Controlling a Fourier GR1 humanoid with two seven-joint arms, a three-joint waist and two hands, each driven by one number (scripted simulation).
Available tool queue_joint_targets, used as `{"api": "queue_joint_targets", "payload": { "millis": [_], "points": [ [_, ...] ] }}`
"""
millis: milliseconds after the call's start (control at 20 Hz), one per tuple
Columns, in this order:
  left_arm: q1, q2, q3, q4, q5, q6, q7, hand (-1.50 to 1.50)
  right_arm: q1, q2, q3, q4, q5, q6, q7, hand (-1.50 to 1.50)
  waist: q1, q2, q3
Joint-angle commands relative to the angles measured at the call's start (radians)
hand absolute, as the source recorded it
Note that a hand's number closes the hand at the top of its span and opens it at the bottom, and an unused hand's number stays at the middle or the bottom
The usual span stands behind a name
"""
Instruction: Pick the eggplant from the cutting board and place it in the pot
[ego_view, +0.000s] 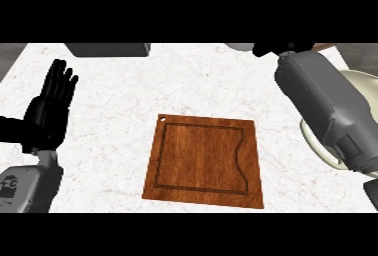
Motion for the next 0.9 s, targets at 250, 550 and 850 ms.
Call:
{"api": "queue_joint_targets", "payload": {
  "millis": [250, 550, 850],
  "points": [
    [0.032, 0.009, 0.01, -0.031, 0.01, -0.008, 0.023, 0.0, -0.121, -0.007, 0.097, 0.054, 0.26, -0.014, 0.571, 1.5, -0.015, -0.004, 0.007],
    [0.018, 0.011, 0.034, -0.022, 0.009, 0.009, 0.03, 0.0, 0.041, -0.106, 0.052, -0.056, 0.242, 0.017, 0.529, 1.5, -0.049, -0.003, 0.009],
    [0.066, 0.021, 0.05, -0.043, 0.018, -0.012, 0.012, 0.0, 0.219, -0.237, -0.002, -0.234, 0.22, -0.002, 0.497, 1.5, -0.053, -0.005, 0.008]
  ]
}}
